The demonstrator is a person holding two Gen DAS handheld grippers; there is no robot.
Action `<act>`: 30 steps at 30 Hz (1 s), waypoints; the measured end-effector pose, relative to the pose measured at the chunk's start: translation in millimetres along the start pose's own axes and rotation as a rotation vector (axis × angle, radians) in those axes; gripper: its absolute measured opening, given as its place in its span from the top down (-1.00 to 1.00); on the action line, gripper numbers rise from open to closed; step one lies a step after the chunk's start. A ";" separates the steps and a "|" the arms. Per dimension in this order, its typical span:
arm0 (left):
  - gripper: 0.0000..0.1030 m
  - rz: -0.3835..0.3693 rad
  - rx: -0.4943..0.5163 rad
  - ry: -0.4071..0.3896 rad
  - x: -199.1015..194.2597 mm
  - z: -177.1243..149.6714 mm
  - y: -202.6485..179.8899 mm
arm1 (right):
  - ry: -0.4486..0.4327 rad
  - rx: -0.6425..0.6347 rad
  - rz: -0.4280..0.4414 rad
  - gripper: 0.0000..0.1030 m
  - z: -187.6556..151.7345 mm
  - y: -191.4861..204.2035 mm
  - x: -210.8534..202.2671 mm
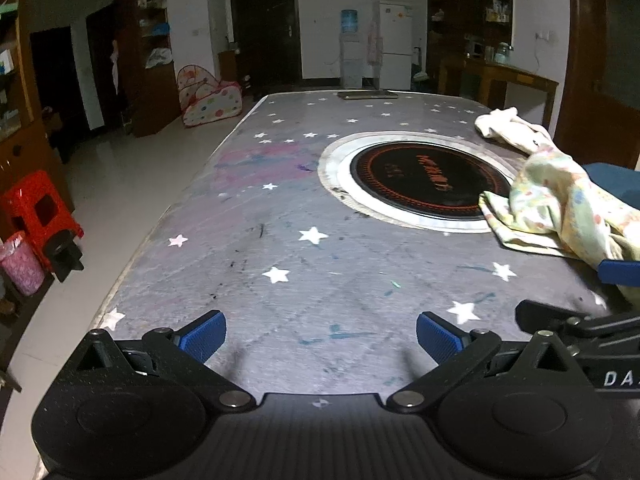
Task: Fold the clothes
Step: 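Move both tools toward the crumpled striped shirt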
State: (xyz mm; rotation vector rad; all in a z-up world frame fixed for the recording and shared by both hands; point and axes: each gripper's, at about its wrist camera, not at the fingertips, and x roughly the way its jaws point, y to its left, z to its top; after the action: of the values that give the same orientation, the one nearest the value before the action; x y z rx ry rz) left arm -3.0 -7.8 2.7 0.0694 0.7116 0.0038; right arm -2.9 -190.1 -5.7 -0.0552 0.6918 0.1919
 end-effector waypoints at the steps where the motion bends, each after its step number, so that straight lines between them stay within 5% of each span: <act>1: -1.00 -0.001 0.010 -0.001 -1.8 0.2 -3.3 | -0.008 -0.002 -0.003 -1.00 -1.3 -2.5 -4.8; 19: -1.00 -0.099 0.067 0.034 -44.2 2.9 -57.0 | -0.065 0.006 -0.094 -1.00 -18.4 -50.1 -80.0; 30: -1.00 -0.093 0.117 0.014 -61.1 5.2 -87.9 | -0.085 0.013 -0.131 -1.00 -20.3 -71.7 -104.0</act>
State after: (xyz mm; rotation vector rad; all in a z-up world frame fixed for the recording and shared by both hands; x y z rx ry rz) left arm -47.7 -97.5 40.8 0.1479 0.7280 -0.1262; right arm -80.0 -279.1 44.2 -0.0790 0.6027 0.0638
